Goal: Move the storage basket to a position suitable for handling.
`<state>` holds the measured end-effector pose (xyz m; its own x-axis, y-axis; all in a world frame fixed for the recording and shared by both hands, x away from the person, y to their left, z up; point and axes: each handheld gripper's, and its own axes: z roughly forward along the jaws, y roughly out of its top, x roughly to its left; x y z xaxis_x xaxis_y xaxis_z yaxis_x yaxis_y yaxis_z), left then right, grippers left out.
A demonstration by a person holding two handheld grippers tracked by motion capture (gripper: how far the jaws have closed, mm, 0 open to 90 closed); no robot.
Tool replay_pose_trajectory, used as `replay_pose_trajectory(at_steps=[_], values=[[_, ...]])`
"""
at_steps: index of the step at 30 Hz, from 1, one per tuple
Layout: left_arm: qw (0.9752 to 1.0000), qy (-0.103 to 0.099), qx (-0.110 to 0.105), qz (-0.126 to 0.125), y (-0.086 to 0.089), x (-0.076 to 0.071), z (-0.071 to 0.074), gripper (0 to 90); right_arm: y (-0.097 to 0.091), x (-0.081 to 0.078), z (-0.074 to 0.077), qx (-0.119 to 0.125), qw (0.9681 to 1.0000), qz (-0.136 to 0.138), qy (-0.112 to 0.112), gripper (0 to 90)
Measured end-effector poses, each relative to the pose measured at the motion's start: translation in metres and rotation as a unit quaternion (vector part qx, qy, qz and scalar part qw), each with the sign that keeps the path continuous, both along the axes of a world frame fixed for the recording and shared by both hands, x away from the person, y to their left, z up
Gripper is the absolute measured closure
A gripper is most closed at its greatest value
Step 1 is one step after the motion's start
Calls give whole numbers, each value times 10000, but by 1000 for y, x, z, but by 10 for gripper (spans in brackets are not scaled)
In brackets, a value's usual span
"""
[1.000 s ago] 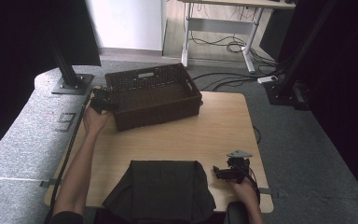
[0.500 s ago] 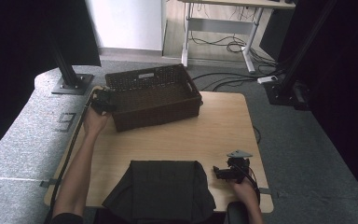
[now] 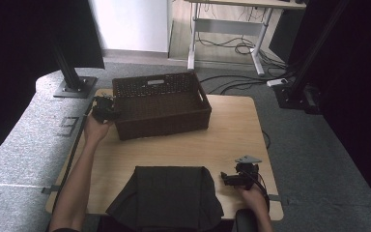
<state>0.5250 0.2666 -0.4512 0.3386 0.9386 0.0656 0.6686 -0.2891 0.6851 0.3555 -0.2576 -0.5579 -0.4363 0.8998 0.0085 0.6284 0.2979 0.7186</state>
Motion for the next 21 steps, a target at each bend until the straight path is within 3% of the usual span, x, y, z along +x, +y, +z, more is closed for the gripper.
replay_pose_trajectory(at_steps=[12, 21], values=[[9998, -4, -127, -150, -3, -17, -1, 642, 0, 0, 0, -1, 10000, 0, 1, 0], [9989, -14, -154, -452, -10, -38, -2, 642, 0, 0, 0, 1, 10000, -1, 1, 0]])
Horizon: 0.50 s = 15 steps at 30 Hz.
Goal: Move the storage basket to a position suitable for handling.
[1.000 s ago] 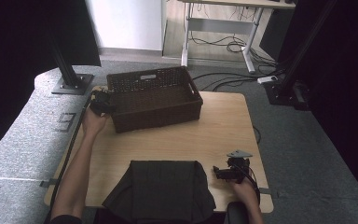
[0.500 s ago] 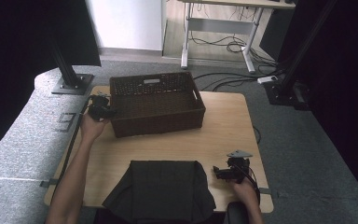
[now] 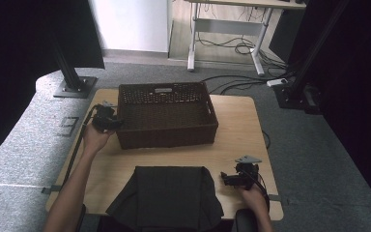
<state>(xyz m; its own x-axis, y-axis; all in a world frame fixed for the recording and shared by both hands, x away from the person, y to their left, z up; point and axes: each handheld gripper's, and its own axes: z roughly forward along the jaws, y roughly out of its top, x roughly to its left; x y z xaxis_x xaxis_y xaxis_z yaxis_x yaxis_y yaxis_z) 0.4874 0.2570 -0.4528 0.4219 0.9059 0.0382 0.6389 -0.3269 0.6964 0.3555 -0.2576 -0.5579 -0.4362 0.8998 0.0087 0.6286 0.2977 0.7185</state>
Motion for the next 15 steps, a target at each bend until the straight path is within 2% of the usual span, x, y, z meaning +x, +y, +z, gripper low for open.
replay_pose_trajectory(at_steps=[11, 15], values=[[9995, -3, 17, -315, -3, -34, 0, 641, 0, -1, 0, -2, 10000, -2, 3, 0], [9993, -6, -1, -380, -2, -40, 0, 640, 0, -1, 0, -6, 10000, -1, 12, 0]])
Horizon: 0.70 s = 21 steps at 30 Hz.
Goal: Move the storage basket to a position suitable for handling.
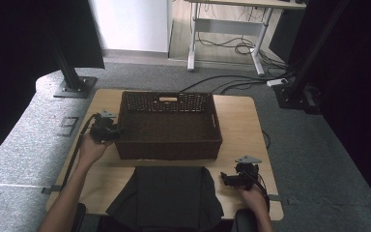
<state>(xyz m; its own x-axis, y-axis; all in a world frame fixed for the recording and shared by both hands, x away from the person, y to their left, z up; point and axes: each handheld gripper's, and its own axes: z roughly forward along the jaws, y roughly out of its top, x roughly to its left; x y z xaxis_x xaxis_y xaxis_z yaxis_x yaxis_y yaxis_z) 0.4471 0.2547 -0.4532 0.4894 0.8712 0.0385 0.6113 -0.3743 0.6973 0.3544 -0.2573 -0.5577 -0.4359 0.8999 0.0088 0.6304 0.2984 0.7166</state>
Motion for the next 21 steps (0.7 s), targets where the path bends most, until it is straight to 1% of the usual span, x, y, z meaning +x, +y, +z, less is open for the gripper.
replay_pose_trajectory(at_steps=[4, 8, 13, 16, 21], values=[[10000, 6, 42, -74, -1, -9, 0, 640, 0, 0, 0, 0, 10000, 1, 0, 0], [9998, 8, 123, -136, -3, -16, 1, 640, 0, 0, 0, 4, 10000, -4, 5, 0], [9996, 5, 168, -229, -5, -23, 1, 640, 0, 0, 0, 6, 10000, -6, 6, 0], [9996, -3, 196, -219, -7, -26, 1, 640, 0, -1, 0, 6, 10000, -8, 6, 0], [9994, -6, 219, -254, -7, -26, 1, 637, 0, -1, 0, 3, 10000, -8, 6, 0]])
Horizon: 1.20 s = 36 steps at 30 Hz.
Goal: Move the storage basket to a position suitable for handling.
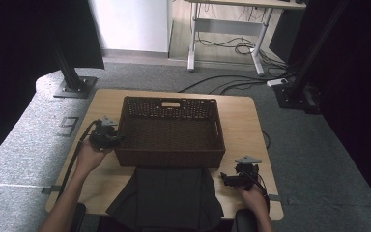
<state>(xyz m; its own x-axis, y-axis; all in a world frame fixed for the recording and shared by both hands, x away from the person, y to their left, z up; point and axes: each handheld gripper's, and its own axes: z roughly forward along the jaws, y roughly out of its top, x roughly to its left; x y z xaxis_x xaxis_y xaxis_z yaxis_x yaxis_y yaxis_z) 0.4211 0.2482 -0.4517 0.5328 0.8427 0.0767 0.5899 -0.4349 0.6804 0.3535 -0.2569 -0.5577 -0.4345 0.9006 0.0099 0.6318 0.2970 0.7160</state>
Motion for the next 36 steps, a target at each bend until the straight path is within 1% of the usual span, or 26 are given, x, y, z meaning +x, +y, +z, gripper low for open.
replay_pose_trajectory(at_steps=[4, 6, 7, 8, 9, 10, 11, 12, 13, 14, 15, 16, 17, 18, 21, 23, 24, 25, 26, 31, 33, 36], values=[[10000, -2, -79, -40, 2, 1, -1, 624, 0, 0, 0, -1, 10000, 1, -1, 0], [9999, 8, -138, -92, 4, 2, 0, 602, 0, 0, 0, 0, 10000, 1, 0, 0], [9997, 35, -212, -122, 6, 3, 0, 577, 0, 0, 0, -1, 10000, 0, 0, 0], [9995, 30, -315, -87, 9, 3, 2, 501, 0, 0, 0, -2, 10000, 3, 0, 0], [9995, 30, -315, -87, 9, 3, 2, 466, 0, 0, 0, -1, 10000, 3, -1, 0], [9995, -25, -292, -77, 9, 2, 4, 423, 0, 0, 0, -2, 10000, 4, 0, 0], [9996, -62, -251, -79, 10, 1, 5, 423, 0, 0, 0, -2, 10000, 4, 0, 0], [9996, -67, -234, -116, 10, 0, 6, 391, 0, 0, 0, -1, 10000, 3, -1, 0], [9993, -43, -309, -209, 10, -3, 8, 330, 0, 0, 0, -2, 10000, 5, -1, 0], [9986, -83, -455, -263, 12, -7, 12, 288, 0, 0, 0, -1, 10000, 4, 0, 0], [9982, -129, -507, -291, 13, -10, 15, 286, 0, 0, 0, -3, 10000, 1, -2, 0], [9974, -171, -585, -373, 15, -15, 19, 235, 0, 0, 0, -1, 10000, 4, 0, 0], [9965, -192, -659, -469, 16, -21, 22, 235, 0, 0, 0, -1, 10000, 4, 0, 0], [9961, -197, -680, -528, 18, -26, 24, 169, 0, 0, 0, -1, 10000, 4, 0, 0], [9939, -240, -732, -784, 23, -41, 25, 146, 0, 0, 0, -1, 10000, 4, -1, 0], [9929, -338, -780, -830, 27, -49, 23, 137, 0, 0, 0, -1, 10000, 4, -1, 0], [9924, -366, -825, -836, 30, -53, 20, 115, 0, 0, 0, -1, 10000, 5, -2, 0], [9922, -371, -852, -837, 32, -56, 17, 115, 0, 0, 0, -1, 10000, 5, -2, 0], [9919, -387, -871, -837, 34, -58, 14, 89, 0, 0, 0, -1, 10000, 5, 0, 0], [9912, -443, -1049, -679, 47, -67, -7, 58, 0, 0, 0, -2, 10000, 0, -3, 0], [9914, -393, -1077, -637, 49, -68, -16, 53, 0, 0, 0, -2, 10000, 2, -2, 0], [9914, -307, -1130, -577, 51, -69, -33, 42, 0, 0, 0, 0, 10000, 4, -1, 0]])
